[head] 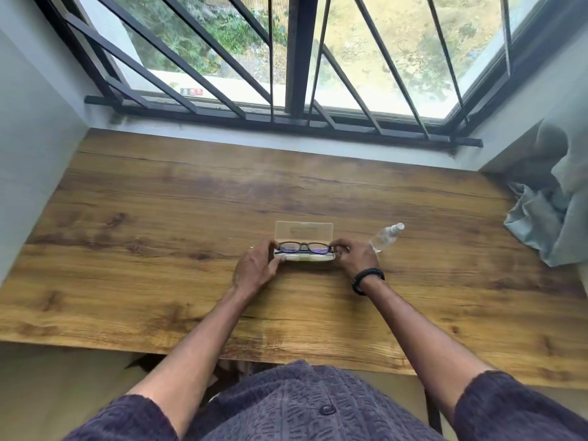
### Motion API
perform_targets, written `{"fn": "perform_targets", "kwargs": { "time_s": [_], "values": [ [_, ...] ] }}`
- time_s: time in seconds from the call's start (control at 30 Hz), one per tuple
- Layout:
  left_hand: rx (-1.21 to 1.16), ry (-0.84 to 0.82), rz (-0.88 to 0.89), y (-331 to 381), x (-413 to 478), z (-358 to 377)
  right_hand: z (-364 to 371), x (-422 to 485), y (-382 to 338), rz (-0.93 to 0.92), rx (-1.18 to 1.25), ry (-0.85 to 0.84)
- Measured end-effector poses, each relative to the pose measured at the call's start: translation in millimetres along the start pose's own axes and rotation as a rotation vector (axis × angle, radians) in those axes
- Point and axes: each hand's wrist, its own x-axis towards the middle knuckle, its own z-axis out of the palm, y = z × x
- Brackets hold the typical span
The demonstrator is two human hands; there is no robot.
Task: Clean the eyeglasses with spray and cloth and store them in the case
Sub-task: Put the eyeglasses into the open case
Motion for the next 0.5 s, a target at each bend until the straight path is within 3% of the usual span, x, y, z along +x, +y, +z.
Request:
{"fn": "perform_targets", "kwargs": {
  "time_s": [0.3, 0.5],
  "values": [
    [-0.023, -0.004, -0.026, 3.2, -0.9, 1.7, -3.7, -10.3, 7.5, -0.012, 0.074, 0.053],
    [-0.032, 0.088, 0.024, -1.3, -5.8, 4.7, -16.1, -32.3, 31.4, -0.012, 0.149, 0.132]
  ]
}}
